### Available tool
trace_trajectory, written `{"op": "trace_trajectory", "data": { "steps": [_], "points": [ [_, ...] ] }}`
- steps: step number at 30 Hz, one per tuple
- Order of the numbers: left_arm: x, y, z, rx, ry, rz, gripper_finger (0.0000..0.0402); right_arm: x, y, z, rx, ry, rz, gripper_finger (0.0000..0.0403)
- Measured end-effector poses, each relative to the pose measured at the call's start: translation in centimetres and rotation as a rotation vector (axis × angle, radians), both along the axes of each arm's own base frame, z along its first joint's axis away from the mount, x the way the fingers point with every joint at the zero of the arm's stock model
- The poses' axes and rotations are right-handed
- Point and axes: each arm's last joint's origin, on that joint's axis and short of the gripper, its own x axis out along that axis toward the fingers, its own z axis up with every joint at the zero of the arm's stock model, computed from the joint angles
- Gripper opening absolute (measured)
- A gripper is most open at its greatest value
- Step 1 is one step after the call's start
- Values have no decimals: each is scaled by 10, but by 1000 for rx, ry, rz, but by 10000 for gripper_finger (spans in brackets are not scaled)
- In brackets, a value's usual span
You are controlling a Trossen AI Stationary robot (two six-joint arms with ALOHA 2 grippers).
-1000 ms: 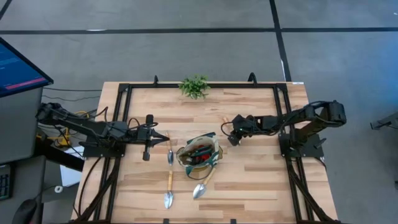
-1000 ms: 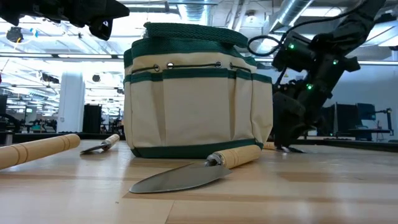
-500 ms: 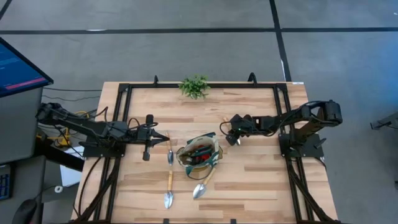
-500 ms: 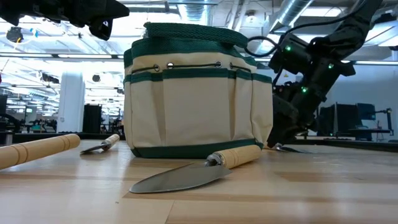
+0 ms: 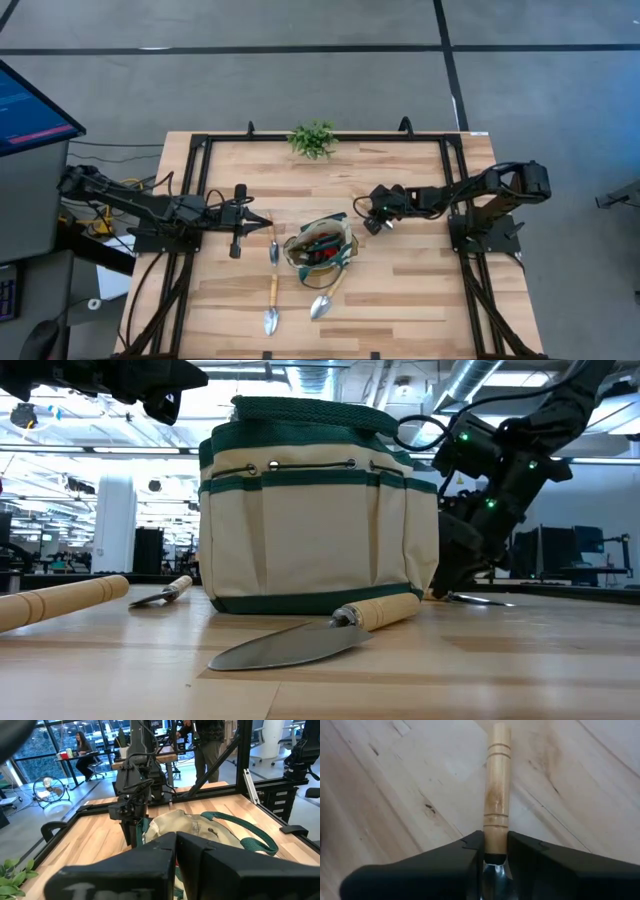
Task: Pick & Place Garden tools in Gardening bag
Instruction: Put the top right trowel into the gardening bag
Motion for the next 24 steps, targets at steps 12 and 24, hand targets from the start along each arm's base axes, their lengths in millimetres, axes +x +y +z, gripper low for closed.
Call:
{"op": "trace_trajectory", "data": {
  "steps": [12,24],
  "points": [
    [0,0,0,0,2,-3,3,-9,10,34,-75,164,41,50],
    [0,0,0,1,2,1,3,-25,40,96,-234,328,155,50]
  ]
}}
